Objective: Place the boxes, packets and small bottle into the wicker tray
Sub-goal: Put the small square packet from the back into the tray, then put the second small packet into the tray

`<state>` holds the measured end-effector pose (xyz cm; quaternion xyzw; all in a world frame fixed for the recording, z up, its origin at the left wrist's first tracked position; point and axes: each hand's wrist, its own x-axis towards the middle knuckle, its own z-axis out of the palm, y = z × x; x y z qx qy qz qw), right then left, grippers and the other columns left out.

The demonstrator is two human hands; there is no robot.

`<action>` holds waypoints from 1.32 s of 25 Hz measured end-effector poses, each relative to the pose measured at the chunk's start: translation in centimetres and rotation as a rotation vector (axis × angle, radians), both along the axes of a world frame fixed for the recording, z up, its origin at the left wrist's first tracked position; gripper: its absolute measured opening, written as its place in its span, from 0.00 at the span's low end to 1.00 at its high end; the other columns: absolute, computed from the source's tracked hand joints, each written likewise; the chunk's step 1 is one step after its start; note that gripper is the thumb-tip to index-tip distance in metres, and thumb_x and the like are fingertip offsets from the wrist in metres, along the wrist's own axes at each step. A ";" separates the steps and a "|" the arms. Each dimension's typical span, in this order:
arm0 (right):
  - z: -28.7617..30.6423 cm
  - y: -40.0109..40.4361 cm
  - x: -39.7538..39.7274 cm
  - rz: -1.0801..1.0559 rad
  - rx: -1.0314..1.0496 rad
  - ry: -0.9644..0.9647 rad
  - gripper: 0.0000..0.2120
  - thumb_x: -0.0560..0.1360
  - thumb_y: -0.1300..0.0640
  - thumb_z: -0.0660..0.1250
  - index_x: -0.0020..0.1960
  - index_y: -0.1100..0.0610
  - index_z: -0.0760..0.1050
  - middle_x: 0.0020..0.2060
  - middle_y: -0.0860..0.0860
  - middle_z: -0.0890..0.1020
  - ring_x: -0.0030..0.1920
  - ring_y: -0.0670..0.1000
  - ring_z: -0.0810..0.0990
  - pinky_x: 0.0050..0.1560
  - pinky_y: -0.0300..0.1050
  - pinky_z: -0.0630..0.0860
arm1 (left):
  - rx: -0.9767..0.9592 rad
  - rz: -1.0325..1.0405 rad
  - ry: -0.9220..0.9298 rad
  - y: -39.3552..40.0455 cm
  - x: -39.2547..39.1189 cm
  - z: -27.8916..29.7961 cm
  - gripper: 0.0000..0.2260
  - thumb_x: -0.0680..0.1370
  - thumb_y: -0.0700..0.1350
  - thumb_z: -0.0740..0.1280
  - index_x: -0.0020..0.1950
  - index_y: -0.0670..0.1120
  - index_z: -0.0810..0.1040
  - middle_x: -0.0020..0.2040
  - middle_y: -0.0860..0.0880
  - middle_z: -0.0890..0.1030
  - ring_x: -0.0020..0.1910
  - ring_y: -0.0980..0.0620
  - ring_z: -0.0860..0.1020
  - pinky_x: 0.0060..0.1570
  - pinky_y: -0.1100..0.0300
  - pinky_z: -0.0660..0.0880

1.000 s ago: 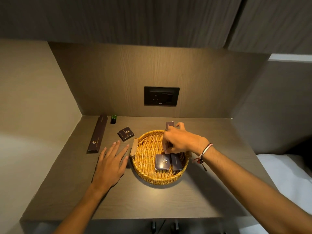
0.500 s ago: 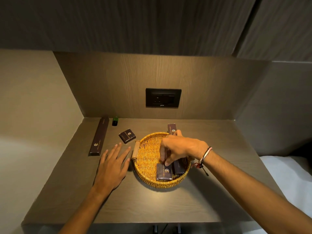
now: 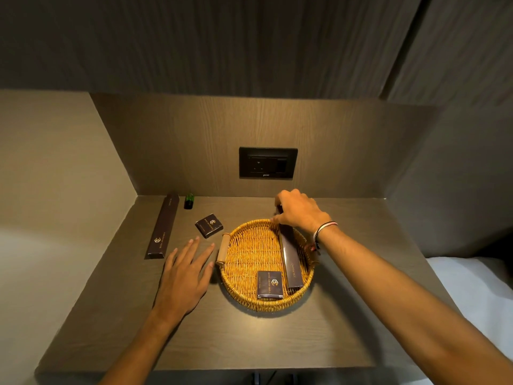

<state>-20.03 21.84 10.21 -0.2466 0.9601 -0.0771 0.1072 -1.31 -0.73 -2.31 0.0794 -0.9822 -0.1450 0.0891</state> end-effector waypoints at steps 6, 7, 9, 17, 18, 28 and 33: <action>-0.2 0.2 -0.2 -0.016 0.023 0.042 0.20 0.74 0.48 0.72 0.60 0.58 0.73 0.55 0.58 0.79 0.54 0.59 0.78 0.54 0.56 0.77 | -0.004 -0.004 0.004 0.0 0.0 0.0 0.34 0.77 0.65 0.35 0.76 0.55 0.63 0.77 0.45 0.65 0.77 0.48 0.60 0.74 0.44 0.55; -0.2 0.1 -0.2 -0.010 0.047 0.047 0.21 0.74 0.47 0.72 0.61 0.57 0.73 0.55 0.57 0.79 0.55 0.59 0.78 0.55 0.56 0.76 | -0.004 -0.003 0.007 0.0 0.0 0.0 0.34 0.77 0.65 0.35 0.76 0.55 0.63 0.77 0.45 0.65 0.77 0.48 0.60 0.74 0.45 0.54; 0.0 -0.6 0.0 0.004 0.065 0.101 0.23 0.74 0.43 0.71 0.62 0.57 0.73 0.55 0.56 0.80 0.57 0.58 0.78 0.56 0.57 0.74 | -0.006 -0.002 0.005 0.0 0.0 0.0 0.33 0.77 0.65 0.36 0.76 0.55 0.63 0.77 0.45 0.64 0.77 0.48 0.60 0.74 0.45 0.53; -0.6 -10.5 1.0 0.409 -0.133 -0.059 0.21 0.76 0.60 0.69 0.68 0.55 0.72 0.64 0.56 0.76 0.64 0.56 0.75 0.60 0.49 0.74 | -0.015 0.024 0.016 0.0 0.3 -0.3 0.26 0.80 0.60 0.46 0.75 0.54 0.64 0.77 0.45 0.65 0.77 0.49 0.61 0.74 0.47 0.54; -1.0 -11.8 1.1 0.436 -0.082 -0.142 0.23 0.76 0.62 0.69 0.70 0.56 0.70 0.65 0.57 0.76 0.65 0.57 0.75 0.63 0.51 0.74 | -0.015 0.030 0.014 0.0 0.5 -0.4 0.26 0.80 0.60 0.46 0.75 0.54 0.64 0.77 0.46 0.65 0.77 0.49 0.60 0.74 0.47 0.54; -2.3 -13.4 1.0 0.420 0.076 -0.077 0.27 0.70 0.58 0.77 0.67 0.57 0.73 0.62 0.59 0.77 0.62 0.61 0.77 0.60 0.55 0.76 | -0.018 0.046 0.051 -0.1 0.7 -0.3 0.25 0.80 0.59 0.49 0.73 0.53 0.68 0.75 0.45 0.68 0.75 0.49 0.64 0.72 0.46 0.59; 2.8 -9.6 0.5 0.285 0.077 0.060 0.32 0.68 0.50 0.78 0.67 0.58 0.70 0.62 0.60 0.75 0.62 0.63 0.76 0.59 0.57 0.74 | -0.020 0.042 0.070 -0.2 0.6 -0.5 0.23 0.80 0.57 0.51 0.74 0.53 0.68 0.75 0.45 0.69 0.74 0.49 0.65 0.72 0.48 0.59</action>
